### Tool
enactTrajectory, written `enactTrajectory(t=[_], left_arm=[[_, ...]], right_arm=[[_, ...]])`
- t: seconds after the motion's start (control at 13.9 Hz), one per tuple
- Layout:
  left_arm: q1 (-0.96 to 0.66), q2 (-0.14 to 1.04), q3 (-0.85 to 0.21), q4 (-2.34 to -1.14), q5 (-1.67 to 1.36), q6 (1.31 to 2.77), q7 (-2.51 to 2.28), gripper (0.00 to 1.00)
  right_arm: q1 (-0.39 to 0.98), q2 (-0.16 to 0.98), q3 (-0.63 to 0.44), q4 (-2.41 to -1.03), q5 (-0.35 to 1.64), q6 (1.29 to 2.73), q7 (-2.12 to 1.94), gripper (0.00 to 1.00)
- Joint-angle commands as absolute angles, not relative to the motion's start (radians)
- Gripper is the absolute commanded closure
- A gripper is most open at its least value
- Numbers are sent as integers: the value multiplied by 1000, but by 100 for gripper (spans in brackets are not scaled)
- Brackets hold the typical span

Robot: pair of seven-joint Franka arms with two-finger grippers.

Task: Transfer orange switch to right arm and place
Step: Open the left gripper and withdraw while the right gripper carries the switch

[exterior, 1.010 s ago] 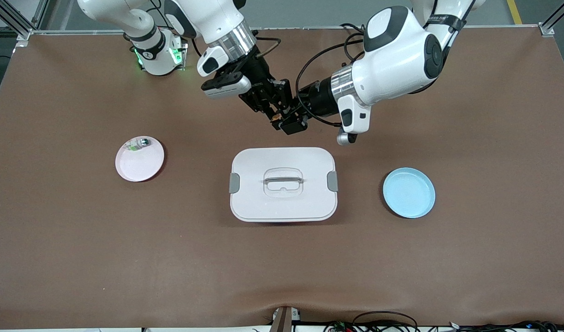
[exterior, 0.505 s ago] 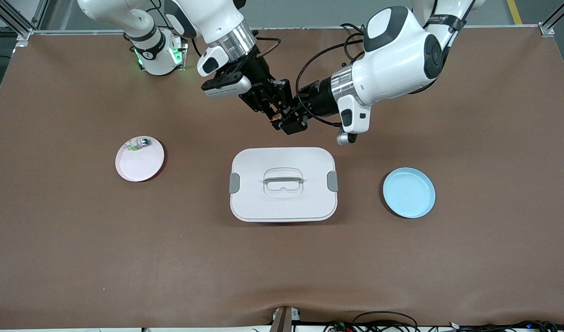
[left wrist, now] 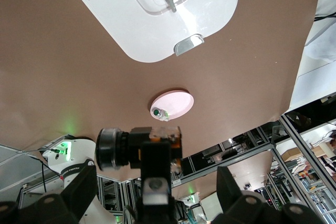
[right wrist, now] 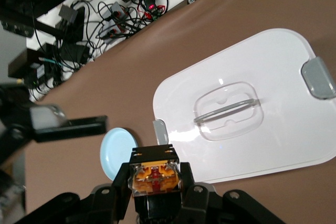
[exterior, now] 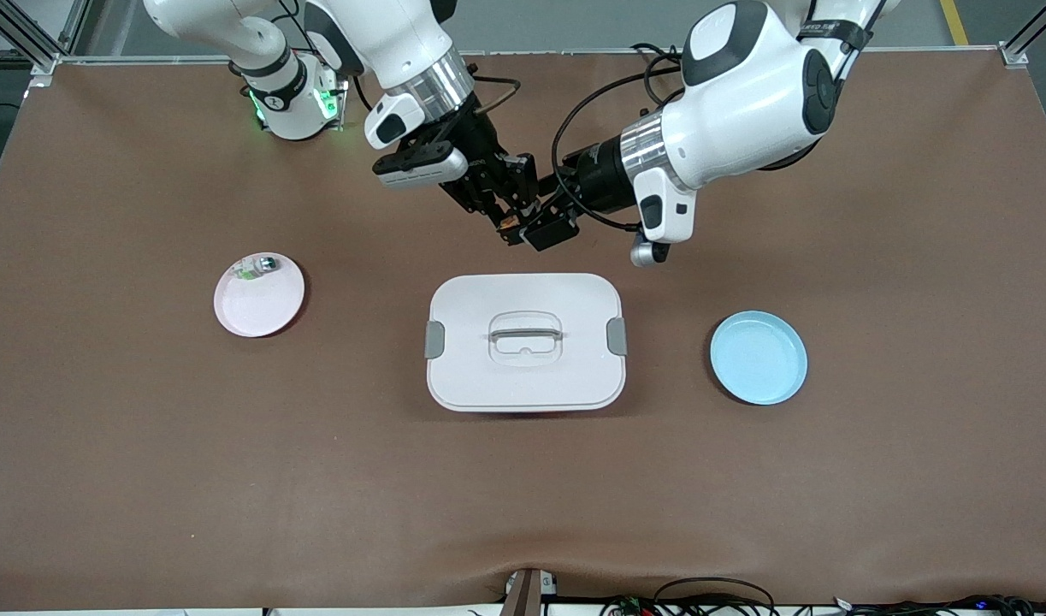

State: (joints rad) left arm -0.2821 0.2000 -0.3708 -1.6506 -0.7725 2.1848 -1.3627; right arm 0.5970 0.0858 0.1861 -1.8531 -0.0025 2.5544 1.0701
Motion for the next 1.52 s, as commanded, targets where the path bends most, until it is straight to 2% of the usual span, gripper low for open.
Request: enactTrajectory(t=[0.0,0.29,0.58,0.87,1.15,1.44], left_arm=[[-270,175,-362,-1640,-770,2163,-1373,0],[-264,172,-357,-1540,-516,2005,-1335,0],[-219,167,-350,-1480,-372,1832,-1093,0],[-112,140,-351,-1459,-295,1674,-809,0],[-45,112,-350,-1460,-169,1551,-527,0],[112,94,-351,-1466,-100,1482,-220,0]], right_arm=[[588,81,181,-1844,-14,2443,830,100],[565,66,179,-1844,-14,2232,377,100],[525,63,179,-1847,-15,2074,21,100],[496,49,179,-1873,-17,2037,-167,100],[407,-15,181,-1992,-17,2045,-388,100],[307,-81,181,-2123,-12,2078,-637,100]])
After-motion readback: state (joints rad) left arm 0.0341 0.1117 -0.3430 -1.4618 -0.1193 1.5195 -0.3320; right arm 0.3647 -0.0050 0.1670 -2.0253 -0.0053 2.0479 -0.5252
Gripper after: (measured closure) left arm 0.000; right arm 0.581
